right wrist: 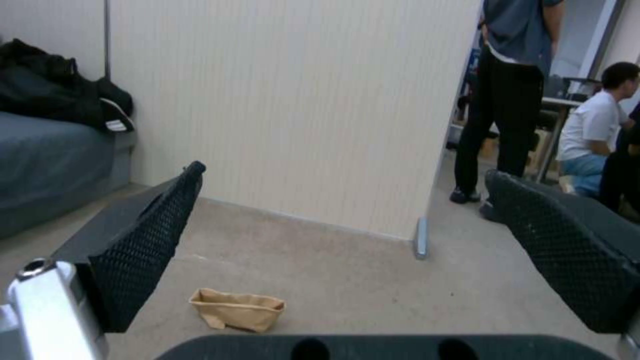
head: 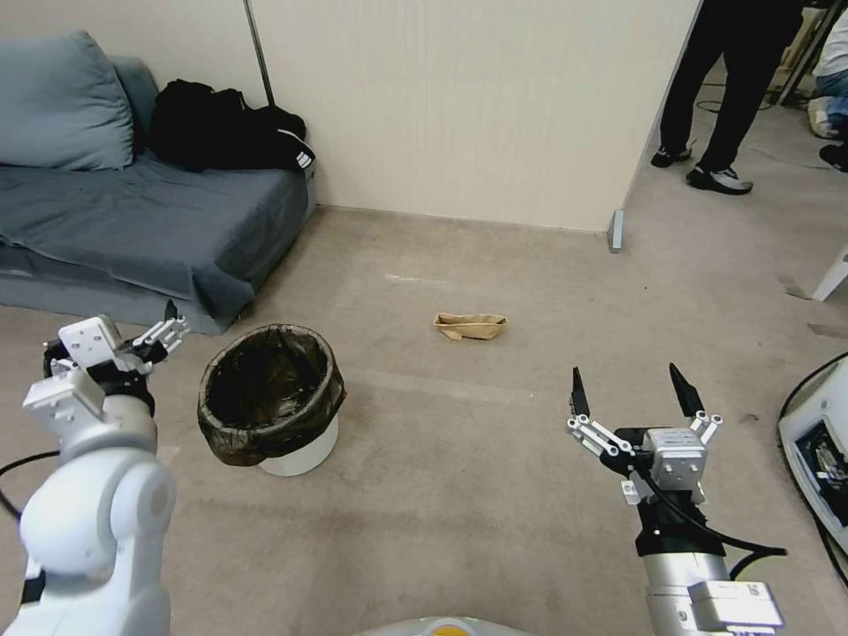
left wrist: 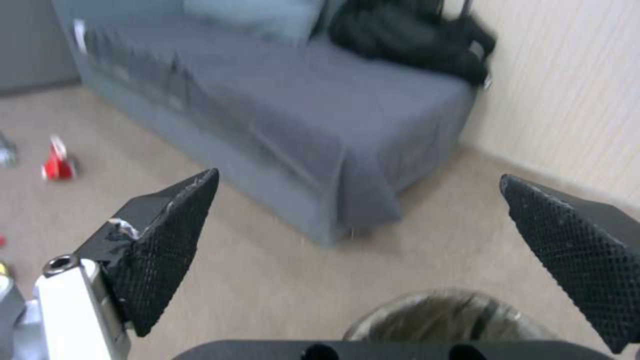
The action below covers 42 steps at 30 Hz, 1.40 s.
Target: Pick up the trash bin, then pick up the garbage from the floor and place it into the trash bin.
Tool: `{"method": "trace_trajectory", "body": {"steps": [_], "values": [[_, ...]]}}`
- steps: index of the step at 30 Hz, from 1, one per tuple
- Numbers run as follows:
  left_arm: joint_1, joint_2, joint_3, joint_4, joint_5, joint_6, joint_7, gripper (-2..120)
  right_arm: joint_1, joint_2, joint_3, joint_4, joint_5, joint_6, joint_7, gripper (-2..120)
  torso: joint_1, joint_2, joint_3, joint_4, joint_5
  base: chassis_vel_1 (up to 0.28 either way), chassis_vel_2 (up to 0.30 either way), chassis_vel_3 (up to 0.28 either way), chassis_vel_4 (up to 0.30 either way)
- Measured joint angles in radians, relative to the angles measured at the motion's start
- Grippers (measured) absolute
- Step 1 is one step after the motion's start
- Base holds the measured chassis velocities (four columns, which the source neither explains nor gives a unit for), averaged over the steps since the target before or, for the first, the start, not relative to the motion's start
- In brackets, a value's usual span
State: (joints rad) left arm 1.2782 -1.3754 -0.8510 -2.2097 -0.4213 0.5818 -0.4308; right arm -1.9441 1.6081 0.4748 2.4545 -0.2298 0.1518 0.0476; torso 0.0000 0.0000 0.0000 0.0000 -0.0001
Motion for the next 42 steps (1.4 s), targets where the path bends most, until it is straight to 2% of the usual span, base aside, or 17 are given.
{"method": "trace_trajectory", "body": {"steps": [1,4,5,8,19,23,42], "values": [[0.000,0.000,0.000,0.000,0.000,0.000,0.000,100,0.000,0.000,0.000,0.000,0.000,0.000,0.000,100,0.000,0.000,0.000,0.0000,0.0000,0.000,0.000,0.000,0.000],[-0.051,0.015,0.026,0.093,-0.056,0.026,-0.036,100,0.002,0.000,0.000,-0.009,-0.002,0.001,-0.001,100,0.000,0.000,0.000,0.0000,-0.0003,0.000,0.000,0.000,0.000],[-0.051,0.015,0.026,0.093,-0.056,0.026,-0.036,100,0.002,0.000,0.000,-0.009,-0.002,0.001,-0.001,100,0.000,0.000,0.000,0.0000,-0.0003,0.000,0.000,0.000,0.000],[-0.088,0.033,0.062,0.166,-0.095,0.052,-0.050,100,0.004,0.000,0.000,-0.018,-0.004,0.002,-0.001,100,0.000,0.000,0.000,-0.0001,-0.0001,0.000,0.000,0.000,0.000],[-0.105,0.065,0.098,0.219,-0.196,0.147,-0.048,100,0.001,0.000,0.000,-0.020,-0.007,0.004,-0.001,100,0.000,0.000,0.000,0.0001,0.0001,0.000,0.000,0.000,0.000],[-0.112,0.074,0.100,0.233,-0.234,0.157,-0.044,100,-0.001,0.000,0.000,-0.019,-0.007,0.005,-0.001,100,0.000,0.000,0.000,0.0000,0.0001,0.000,0.000,0.000,0.000],[-0.117,0.065,0.096,0.342,-0.154,0.156,-0.015,100,-0.002,0.000,0.000,-0.013,-0.005,0.009,-0.001,100,0.000,0.000,0.000,0.0001,0.0002,0.000,0.000,0.000,0.000]]}}
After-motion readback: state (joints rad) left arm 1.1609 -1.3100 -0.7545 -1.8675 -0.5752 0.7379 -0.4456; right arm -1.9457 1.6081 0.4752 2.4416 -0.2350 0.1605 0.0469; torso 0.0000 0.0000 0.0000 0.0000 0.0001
